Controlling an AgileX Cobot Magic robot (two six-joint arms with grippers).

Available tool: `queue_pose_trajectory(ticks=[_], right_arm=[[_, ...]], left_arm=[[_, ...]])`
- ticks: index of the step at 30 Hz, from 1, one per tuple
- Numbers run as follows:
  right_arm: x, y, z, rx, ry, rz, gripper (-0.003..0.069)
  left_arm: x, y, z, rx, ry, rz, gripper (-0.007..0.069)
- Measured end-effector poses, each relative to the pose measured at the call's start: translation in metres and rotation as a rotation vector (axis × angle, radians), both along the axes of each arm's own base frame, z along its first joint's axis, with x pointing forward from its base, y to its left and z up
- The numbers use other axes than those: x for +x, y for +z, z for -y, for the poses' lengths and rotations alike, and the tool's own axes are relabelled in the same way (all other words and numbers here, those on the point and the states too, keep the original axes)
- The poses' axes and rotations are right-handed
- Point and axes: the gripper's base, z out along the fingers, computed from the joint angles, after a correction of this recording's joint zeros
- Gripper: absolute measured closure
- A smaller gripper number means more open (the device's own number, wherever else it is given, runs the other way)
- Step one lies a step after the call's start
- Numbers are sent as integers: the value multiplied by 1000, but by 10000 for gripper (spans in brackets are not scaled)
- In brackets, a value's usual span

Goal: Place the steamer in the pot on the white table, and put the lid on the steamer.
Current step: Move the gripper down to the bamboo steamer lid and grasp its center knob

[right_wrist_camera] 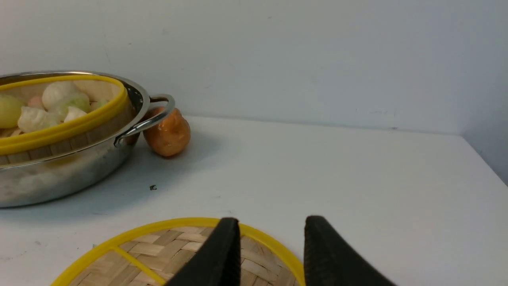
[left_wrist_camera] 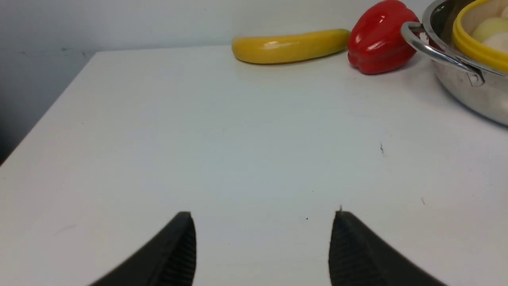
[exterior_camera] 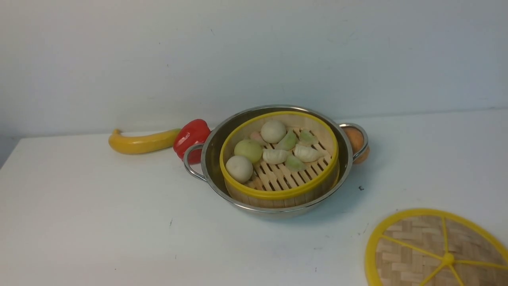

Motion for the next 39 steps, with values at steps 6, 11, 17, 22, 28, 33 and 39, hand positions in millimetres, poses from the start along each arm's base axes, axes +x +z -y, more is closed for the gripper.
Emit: queue_pose_trajectory(ticks=[6, 11, 17, 22, 28, 33, 39], right_arm=[[0, 0, 0, 0, 0, 0, 410], [0, 0, 0, 0, 0, 0, 410], [0, 0, 0, 0, 0, 0, 410], [0, 0, 0, 0, 0, 0, 410], [0, 3, 1, 0, -6, 33, 410], [0, 20, 1, 83, -15, 135, 410], [-13, 87, -3, 140, 26, 220, 410]], left_arm=[[0, 0, 0, 1, 0, 0, 205], [0, 0, 0, 1, 0, 0, 205], [0, 0, 0, 1, 0, 0, 205], [0, 0, 0, 1, 0, 0, 205], [0, 0, 0, 2, 0, 0, 205], [0, 0, 0, 2, 0, 0, 205], [0, 0, 0, 2, 0, 0, 205]])
